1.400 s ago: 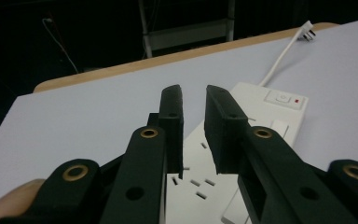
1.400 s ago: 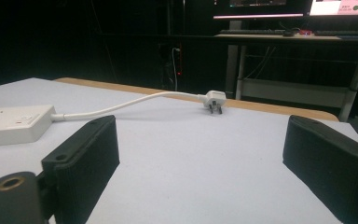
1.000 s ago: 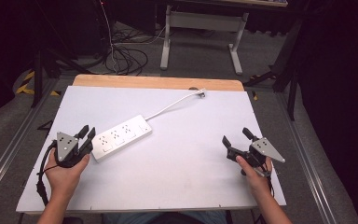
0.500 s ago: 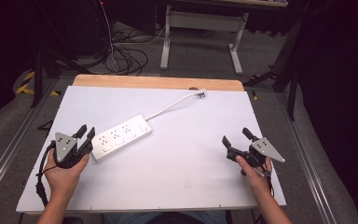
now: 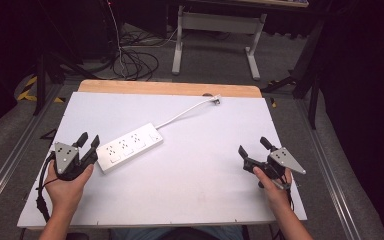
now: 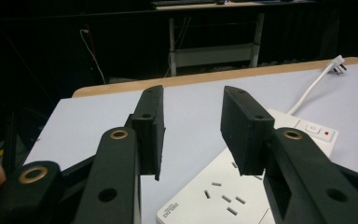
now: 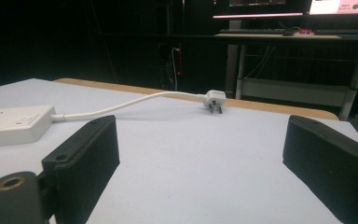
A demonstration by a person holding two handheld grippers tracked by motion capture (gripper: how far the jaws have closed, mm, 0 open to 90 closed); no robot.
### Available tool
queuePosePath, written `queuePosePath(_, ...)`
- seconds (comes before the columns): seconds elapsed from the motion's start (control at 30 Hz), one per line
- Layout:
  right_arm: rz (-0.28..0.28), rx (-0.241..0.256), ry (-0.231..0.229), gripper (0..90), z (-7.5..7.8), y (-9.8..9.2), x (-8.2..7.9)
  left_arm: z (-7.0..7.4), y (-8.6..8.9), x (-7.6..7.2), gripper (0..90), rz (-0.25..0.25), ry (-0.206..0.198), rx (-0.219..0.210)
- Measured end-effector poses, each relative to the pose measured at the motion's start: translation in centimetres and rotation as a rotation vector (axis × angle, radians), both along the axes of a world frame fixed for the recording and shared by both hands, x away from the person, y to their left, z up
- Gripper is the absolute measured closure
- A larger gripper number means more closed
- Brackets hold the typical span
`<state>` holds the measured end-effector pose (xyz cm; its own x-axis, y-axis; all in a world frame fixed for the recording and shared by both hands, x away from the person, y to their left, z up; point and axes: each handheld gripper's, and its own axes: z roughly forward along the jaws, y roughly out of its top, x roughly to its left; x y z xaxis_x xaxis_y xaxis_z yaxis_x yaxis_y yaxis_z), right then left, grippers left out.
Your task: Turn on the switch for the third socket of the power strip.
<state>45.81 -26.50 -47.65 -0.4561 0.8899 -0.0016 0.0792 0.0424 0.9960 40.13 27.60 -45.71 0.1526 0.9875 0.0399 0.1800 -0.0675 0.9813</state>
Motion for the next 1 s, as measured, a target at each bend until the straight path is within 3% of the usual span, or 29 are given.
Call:
queuePosePath(0.57,0.000,0.002,0.002,10.8,0.02,0.00,-0.04,0.22,-0.08,-0.08,46.4,0.032,-0.003,0.007)
queuePosePath(1.0,0.000,0.001,0.001,10.8,0.02,0.00,-0.04,0.43,0.45,-0.30,27.7,0.003,-0.003,-0.057)
